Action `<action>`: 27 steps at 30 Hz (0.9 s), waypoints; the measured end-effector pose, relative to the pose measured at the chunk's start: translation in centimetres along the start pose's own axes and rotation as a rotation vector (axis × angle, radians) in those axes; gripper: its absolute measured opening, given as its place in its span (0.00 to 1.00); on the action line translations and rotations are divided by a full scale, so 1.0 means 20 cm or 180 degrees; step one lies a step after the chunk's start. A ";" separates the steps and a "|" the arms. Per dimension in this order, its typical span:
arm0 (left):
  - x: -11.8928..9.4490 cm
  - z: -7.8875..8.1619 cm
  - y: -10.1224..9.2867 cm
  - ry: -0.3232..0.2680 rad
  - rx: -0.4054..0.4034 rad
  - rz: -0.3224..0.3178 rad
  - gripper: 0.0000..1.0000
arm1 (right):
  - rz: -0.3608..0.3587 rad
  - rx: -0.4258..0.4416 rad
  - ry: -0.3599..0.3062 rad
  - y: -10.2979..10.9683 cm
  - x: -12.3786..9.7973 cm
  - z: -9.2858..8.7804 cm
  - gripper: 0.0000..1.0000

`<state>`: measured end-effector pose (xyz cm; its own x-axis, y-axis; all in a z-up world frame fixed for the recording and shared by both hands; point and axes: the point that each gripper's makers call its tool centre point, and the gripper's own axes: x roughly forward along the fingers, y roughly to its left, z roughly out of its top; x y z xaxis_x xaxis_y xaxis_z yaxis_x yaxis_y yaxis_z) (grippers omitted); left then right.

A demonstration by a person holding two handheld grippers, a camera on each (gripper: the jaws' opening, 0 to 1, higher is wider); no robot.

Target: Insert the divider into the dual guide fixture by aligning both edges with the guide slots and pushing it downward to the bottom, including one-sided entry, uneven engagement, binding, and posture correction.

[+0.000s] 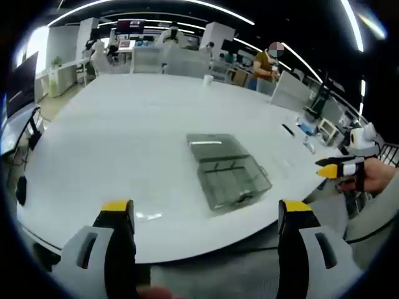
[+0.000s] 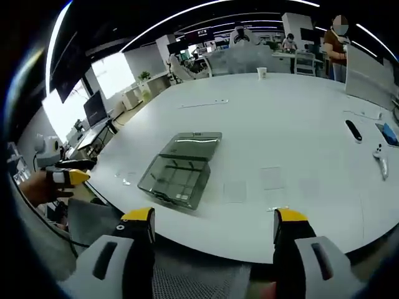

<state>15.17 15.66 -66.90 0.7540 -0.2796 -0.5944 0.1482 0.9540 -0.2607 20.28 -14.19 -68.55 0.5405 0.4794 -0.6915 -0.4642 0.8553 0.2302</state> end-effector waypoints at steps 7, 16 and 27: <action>0.00 -0.01 -0.01 0.0007 -0.0011 -0.0004 0.94 | -0.0003 -0.0016 0.0003 0.00 0.00 0.00 0.76; 0.01 -0.01 0.00 0.0016 -0.0012 -0.0007 0.94 | 0.0007 -0.0013 0.0009 0.00 0.00 0.00 0.76; 0.01 -0.01 0.00 0.0039 -0.0009 -0.0003 0.94 | 0.0023 0.0000 -0.0001 0.01 0.02 0.01 0.75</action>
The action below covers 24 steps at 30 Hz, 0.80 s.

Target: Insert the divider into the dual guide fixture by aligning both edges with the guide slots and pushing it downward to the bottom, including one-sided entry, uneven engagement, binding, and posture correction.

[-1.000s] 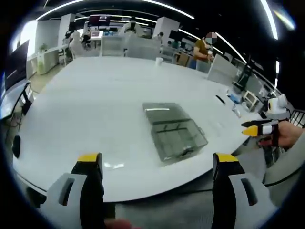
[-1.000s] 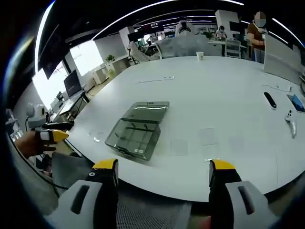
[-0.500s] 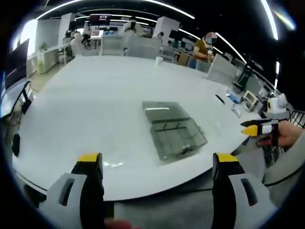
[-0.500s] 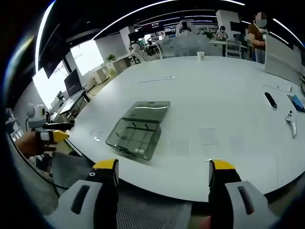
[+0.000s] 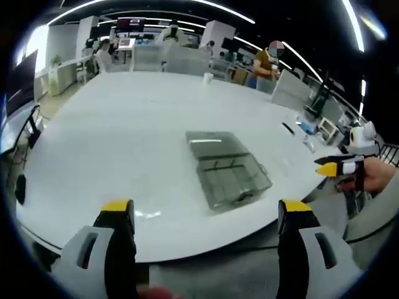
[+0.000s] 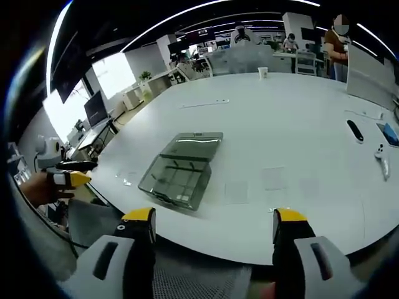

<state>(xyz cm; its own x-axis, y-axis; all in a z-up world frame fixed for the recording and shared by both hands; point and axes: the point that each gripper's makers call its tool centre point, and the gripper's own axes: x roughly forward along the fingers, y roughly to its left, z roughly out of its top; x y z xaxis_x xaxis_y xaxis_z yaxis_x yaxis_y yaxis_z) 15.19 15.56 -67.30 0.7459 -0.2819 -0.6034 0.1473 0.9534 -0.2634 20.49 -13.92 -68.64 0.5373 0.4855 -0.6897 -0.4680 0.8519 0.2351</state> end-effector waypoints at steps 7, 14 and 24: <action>0.01 0.00 0.01 0.0009 0.0001 0.0004 0.94 | 0.0005 -0.0004 0.0002 0.00 0.01 0.01 0.75; 0.01 0.01 0.02 0.0000 -0.0006 0.0022 0.94 | 0.0000 -0.0009 0.0016 -0.01 0.01 0.01 0.75; 0.01 0.01 0.04 0.0012 -0.0029 0.0054 0.94 | 0.0004 -0.0027 0.0042 0.00 0.02 0.00 0.75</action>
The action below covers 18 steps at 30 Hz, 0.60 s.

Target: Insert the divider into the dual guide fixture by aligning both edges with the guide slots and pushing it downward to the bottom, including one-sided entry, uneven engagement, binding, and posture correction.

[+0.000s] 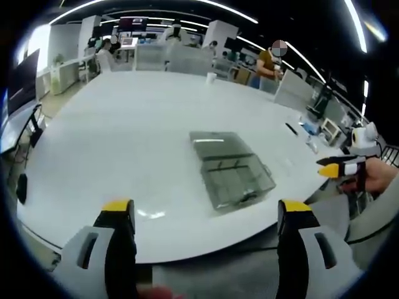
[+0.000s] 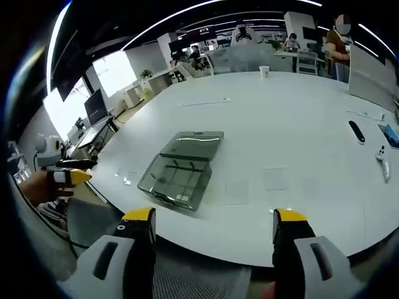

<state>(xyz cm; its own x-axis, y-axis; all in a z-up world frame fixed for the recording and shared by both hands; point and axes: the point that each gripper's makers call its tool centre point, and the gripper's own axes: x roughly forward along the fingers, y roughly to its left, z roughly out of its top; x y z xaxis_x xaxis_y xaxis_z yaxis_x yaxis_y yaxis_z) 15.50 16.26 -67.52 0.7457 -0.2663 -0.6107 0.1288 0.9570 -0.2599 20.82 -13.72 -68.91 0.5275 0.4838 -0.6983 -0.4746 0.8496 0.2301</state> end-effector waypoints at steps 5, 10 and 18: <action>0.00 0.00 0.00 0.0004 0.0013 -0.0003 0.94 | 0.0005 -0.0005 0.0003 0.00 0.00 0.00 0.75; 0.00 0.00 0.00 0.0002 0.0007 0.0003 0.93 | 0.0009 -0.0014 0.0010 0.00 0.01 0.01 0.75; 0.00 0.01 0.00 0.0010 0.0011 -0.0001 0.93 | 0.0002 -0.0028 0.0033 -0.02 0.02 0.01 0.75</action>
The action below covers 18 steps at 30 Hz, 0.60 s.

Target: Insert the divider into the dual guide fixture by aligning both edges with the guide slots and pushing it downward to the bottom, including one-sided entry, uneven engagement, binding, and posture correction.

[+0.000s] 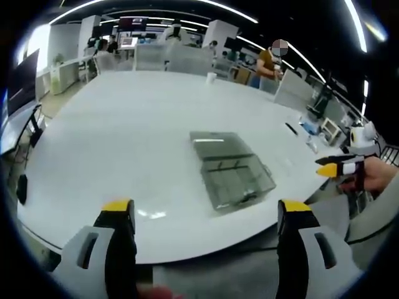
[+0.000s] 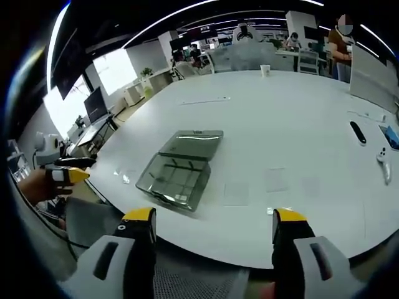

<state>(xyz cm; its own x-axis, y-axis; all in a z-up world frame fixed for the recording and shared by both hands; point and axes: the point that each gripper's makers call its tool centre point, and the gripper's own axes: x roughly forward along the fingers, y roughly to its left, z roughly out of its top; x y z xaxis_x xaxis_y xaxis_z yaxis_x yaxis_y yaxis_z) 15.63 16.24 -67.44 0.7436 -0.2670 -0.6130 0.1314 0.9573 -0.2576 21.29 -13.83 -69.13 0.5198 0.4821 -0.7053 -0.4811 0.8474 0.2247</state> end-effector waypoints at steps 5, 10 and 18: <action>0.00 0.01 -0.01 -0.0002 -0.0006 -0.0008 0.93 | -0.0007 -0.0009 0.0035 -0.02 0.01 0.00 0.74; 0.01 0.01 -0.01 -0.0009 -0.0018 -0.0011 0.93 | -0.0031 0.0000 0.0057 -0.05 0.03 0.00 0.74; 0.01 0.00 -0.01 -0.0002 -0.0039 -0.0014 0.93 | -0.0082 0.0001 0.0086 -0.11 0.05 0.01 0.73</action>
<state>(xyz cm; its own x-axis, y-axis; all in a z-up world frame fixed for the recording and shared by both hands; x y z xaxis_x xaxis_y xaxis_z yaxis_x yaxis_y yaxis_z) 15.77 15.97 -67.40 0.7433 -0.2711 -0.6115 0.1267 0.9547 -0.2693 23.01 -15.14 -70.24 0.5128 0.4540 -0.7287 -0.4675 0.8596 0.2065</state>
